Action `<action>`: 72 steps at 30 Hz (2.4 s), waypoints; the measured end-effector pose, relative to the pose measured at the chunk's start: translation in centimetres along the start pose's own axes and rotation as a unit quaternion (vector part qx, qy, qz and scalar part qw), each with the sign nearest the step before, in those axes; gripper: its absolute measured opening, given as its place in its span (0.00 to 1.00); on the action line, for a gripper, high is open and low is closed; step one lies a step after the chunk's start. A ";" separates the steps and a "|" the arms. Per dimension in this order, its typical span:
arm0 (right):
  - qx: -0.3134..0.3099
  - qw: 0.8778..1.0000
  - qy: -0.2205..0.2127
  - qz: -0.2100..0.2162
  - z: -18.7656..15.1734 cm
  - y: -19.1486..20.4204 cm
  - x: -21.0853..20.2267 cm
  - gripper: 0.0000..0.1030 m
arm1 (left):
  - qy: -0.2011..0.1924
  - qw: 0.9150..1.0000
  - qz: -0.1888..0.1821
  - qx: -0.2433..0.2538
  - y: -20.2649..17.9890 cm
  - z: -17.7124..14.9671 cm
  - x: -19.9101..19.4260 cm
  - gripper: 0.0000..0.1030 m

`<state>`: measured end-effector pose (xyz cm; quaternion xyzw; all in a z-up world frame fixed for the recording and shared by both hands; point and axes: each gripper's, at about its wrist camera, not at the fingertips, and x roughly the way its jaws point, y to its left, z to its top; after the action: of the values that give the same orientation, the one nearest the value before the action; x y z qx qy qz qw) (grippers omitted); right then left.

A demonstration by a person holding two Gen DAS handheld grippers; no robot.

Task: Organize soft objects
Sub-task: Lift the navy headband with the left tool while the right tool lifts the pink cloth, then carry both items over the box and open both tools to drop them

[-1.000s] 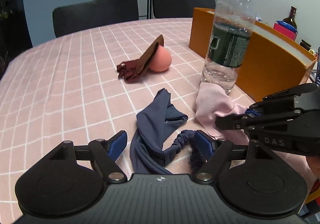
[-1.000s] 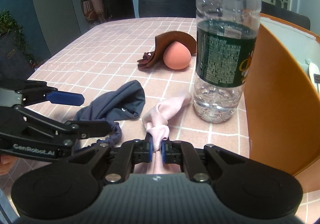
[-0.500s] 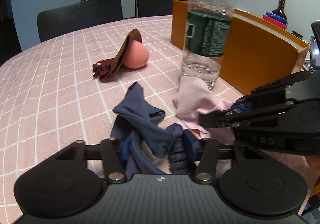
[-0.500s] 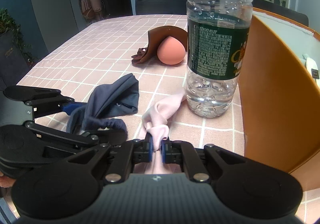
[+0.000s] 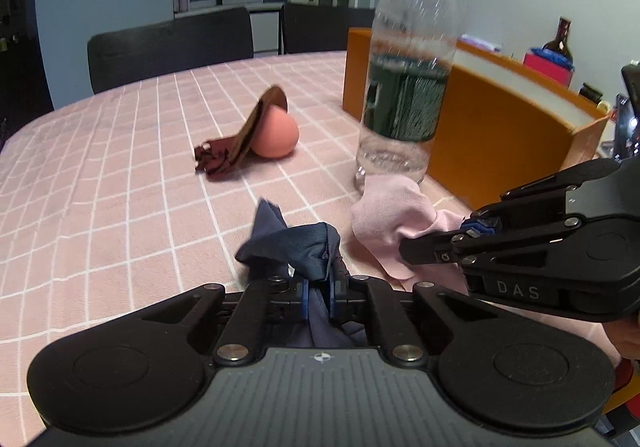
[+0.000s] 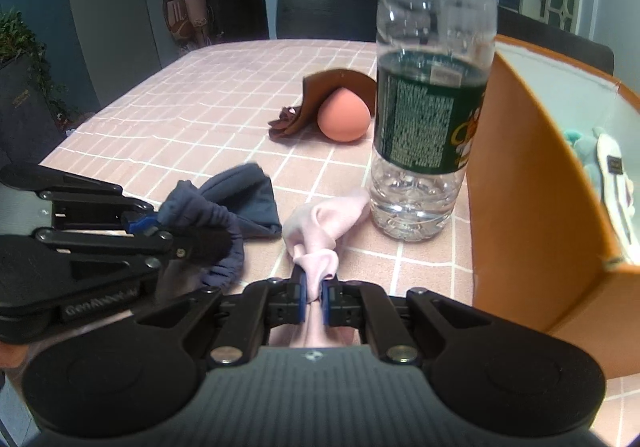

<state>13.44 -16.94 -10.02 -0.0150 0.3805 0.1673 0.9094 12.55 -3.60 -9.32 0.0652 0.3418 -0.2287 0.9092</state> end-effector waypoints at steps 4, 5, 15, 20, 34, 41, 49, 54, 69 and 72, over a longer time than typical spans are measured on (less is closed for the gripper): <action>0.000 1.000 -0.008 0.013 0.0 0.0 -2.0 0.04 | -0.013 1.000 -0.012 0.001 -0.4 0.1 -2.2 0.08; 0.001 1.000 -0.011 0.015 -0.1 -0.1 -2.5 0.04 | -0.016 1.000 -0.015 0.001 -0.6 0.1 -2.8 0.09; 0.004 0.999 -0.031 0.024 -0.8 -0.4 -8.1 0.04 | -0.058 0.997 -0.049 0.010 -2.2 1.2 -8.4 0.09; 0.007 0.999 -0.027 0.016 -1.4 -1.4 -10.4 0.04 | -0.062 0.995 -0.074 0.021 -3.5 1.8 -10.2 0.09; -0.014 0.996 -0.061 -0.067 -1.3 -6.1 -17.0 0.04 | -0.132 0.983 -0.100 0.084 -9.4 6.4 -11.8 0.09; -0.022 0.993 -0.074 -0.086 1.4 -9.5 -18.8 0.04 | -0.158 0.976 -0.098 0.116 -12.6 10.0 -10.3 0.09; -0.009 0.995 -0.044 -0.085 6.6 -15.5 -17.4 0.04 | -0.149 0.977 -0.075 0.135 -16.1 14.9 -5.8 0.09; -0.012 0.996 -0.019 -0.085 9.4 -18.5 -14.2 0.04 | -0.122 0.980 -0.041 0.154 -17.4 17.8 -2.1 0.09; 0.086 0.995 0.018 -0.052 12.7 -25.5 -1.9 0.04 | 0.015 0.979 0.096 0.181 -18.5 20.0 12.6 0.09; 0.098 0.993 0.033 -0.053 13.3 -26.5 -0.2 0.05 | 0.030 0.975 0.110 0.191 -18.8 20.0 13.8 0.10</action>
<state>30.75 -39.94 -3.09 0.0486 0.4232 0.0806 0.9011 24.85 -30.92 -2.50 0.2817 0.3099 -0.1858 0.8889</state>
